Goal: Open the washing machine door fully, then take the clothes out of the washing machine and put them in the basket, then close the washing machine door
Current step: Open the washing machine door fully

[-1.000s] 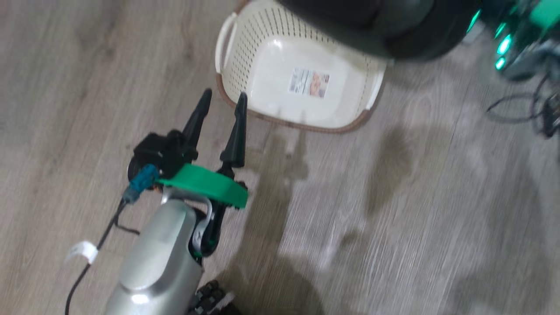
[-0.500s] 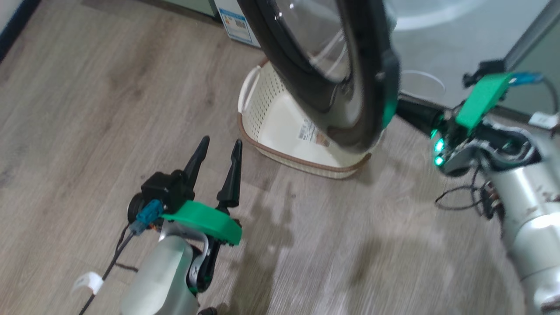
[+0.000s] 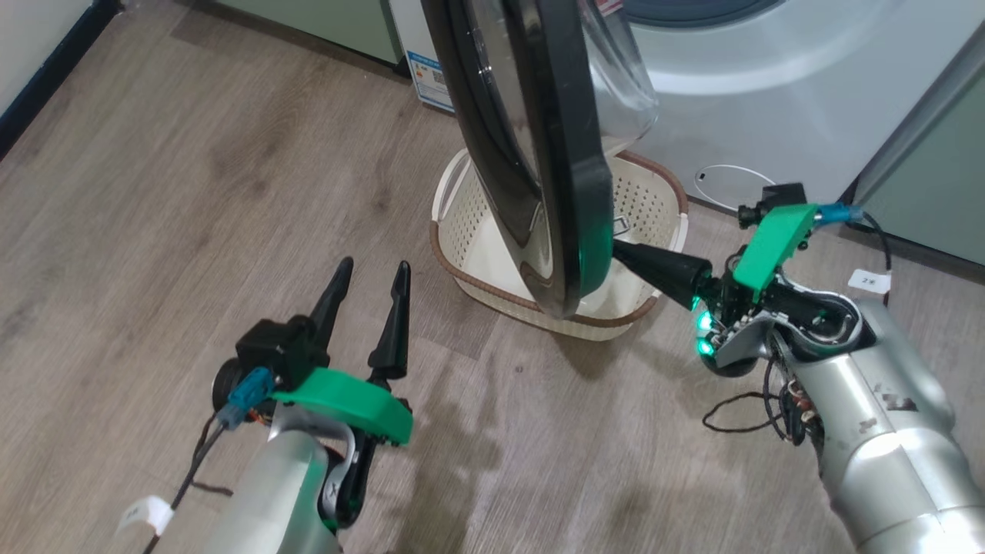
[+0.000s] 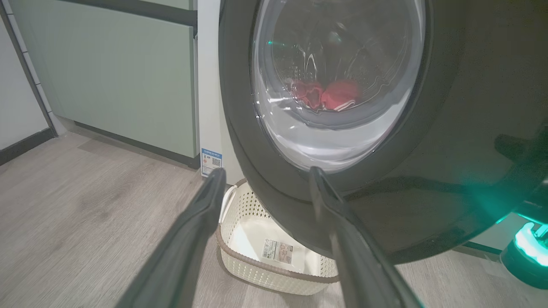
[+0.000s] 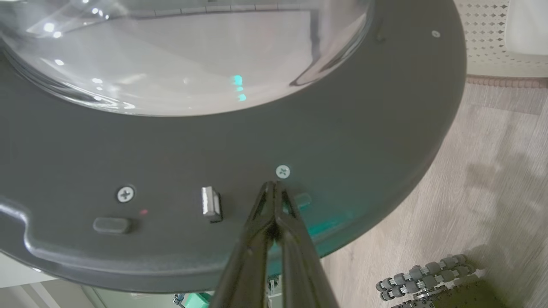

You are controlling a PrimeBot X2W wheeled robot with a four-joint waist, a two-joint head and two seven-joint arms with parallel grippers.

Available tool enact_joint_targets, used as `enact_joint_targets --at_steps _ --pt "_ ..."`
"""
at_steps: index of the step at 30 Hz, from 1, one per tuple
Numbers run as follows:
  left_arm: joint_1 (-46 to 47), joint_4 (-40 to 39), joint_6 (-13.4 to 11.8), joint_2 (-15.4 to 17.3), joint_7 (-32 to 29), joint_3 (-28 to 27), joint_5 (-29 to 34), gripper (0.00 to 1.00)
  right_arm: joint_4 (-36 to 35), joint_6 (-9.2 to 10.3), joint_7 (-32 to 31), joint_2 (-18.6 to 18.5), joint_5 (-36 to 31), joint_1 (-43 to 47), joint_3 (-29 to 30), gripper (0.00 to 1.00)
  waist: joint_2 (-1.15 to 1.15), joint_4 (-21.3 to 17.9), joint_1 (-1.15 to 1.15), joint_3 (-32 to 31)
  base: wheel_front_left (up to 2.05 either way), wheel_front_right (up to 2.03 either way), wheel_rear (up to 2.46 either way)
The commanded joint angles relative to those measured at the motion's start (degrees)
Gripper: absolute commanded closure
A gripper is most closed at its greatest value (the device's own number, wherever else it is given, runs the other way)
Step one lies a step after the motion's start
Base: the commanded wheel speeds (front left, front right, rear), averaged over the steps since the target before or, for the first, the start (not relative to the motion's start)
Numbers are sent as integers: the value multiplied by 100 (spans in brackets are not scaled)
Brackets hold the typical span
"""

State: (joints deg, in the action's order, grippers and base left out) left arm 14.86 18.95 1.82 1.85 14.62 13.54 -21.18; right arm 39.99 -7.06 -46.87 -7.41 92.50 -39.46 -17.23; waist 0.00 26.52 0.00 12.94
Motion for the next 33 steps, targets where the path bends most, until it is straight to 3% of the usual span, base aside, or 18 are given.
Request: enact_joint_targets --at_steps 1,7,8,9,10,11,12,22,33 --pt "28 -185 -5 103 38 -230 41 0 -221 -43 62 111 -1 -5 9 100 0 -19 0 -5 0 0 0" --pt "-23 -169 4 103 38 -350 83 0 -336 -43 449 84 -138 153 211 100 0 -134 0 -136 0 0 0" --pt "-38 -170 6 103 38 -381 91 0 -355 -43 552 59 -188 204 237 84 0 -164 0 -177 0 0 0" --pt "-58 -166 13 103 38 -417 112 0 -377 -43 666 36 -247 258 253 62 0 -197 0 -220 0 0 0" --pt "-81 -155 29 103 38 -463 145 0 -387 -43 778 32 -267 323 289 39 0 -234 0 -275 0 0 0" --pt "-105 -140 56 103 38 -509 190 0 -415 -43 876 32 -271 386 328 10 0 -273 0 -332 0 0 0" --pt "-131 -120 82 103 38 -566 240 0 -449 -43 974 27 -293 455 353 0 0 -321 0 -393 0 0 0" --pt "-384 97 363 104 38 -1272 806 0 -895 -43 2059 -88 -477 1245 547 0 0 -932 0 -1043 0 0 0" --pt "-415 287 512 152 38 -1834 1009 0 -1356 -43 3581 -519 -994 1865 494 0 0 -1606 0 -1372 0 0 0"
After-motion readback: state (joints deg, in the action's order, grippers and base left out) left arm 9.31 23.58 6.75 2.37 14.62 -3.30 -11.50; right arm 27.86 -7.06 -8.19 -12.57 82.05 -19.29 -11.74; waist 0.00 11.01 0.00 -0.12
